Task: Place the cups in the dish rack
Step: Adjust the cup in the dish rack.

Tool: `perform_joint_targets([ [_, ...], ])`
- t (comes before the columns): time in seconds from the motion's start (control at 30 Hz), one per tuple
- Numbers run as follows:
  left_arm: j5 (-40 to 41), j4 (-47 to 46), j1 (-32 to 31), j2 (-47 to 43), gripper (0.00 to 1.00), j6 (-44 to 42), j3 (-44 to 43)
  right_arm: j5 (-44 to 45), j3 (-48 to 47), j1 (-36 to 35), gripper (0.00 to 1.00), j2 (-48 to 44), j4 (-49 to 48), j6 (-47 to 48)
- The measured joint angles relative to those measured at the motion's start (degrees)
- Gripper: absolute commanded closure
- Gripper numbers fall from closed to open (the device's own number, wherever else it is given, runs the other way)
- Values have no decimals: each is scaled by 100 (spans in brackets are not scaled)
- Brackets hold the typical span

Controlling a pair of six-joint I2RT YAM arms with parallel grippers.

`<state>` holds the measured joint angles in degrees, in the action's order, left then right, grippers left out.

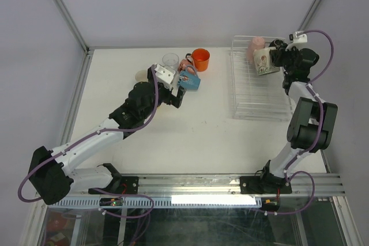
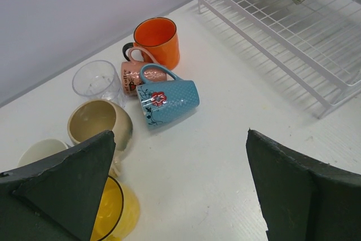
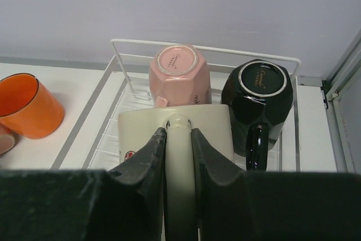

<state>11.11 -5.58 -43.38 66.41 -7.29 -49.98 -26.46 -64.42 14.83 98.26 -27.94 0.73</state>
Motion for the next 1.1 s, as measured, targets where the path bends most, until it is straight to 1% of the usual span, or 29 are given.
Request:
perform_joint_targets([
  [0.13,68,4,0,114,1,-42,11,-83,-17,2,100,190,-208,26],
  [0.23,87,9,0,173,1,-87,17,-192,164,76,100,223,-426,31],
  [0.43,101,7,0,186,1,-118,24,-601,767,409,99,186,-1399,-28],
  [0.5,101,4,0,192,1,-122,24,-769,1043,590,94,52,-1641,-55],
  [0.6,101,7,0,205,1,-125,24,-946,1421,841,86,-225,-1683,-7],
  [0.73,98,7,0,216,1,-125,24,-1045,1692,1062,86,-511,-1414,232],
  [0.87,98,7,0,216,1,-125,24,-1047,1725,1154,86,-693,-929,398],
  [1.07,98,4,0,216,1,-125,24,-1045,1663,1200,86,-973,63,516],
  [1.1,98,7,0,216,1,-125,24,-1045,1620,1204,75,-984,254,525],
])
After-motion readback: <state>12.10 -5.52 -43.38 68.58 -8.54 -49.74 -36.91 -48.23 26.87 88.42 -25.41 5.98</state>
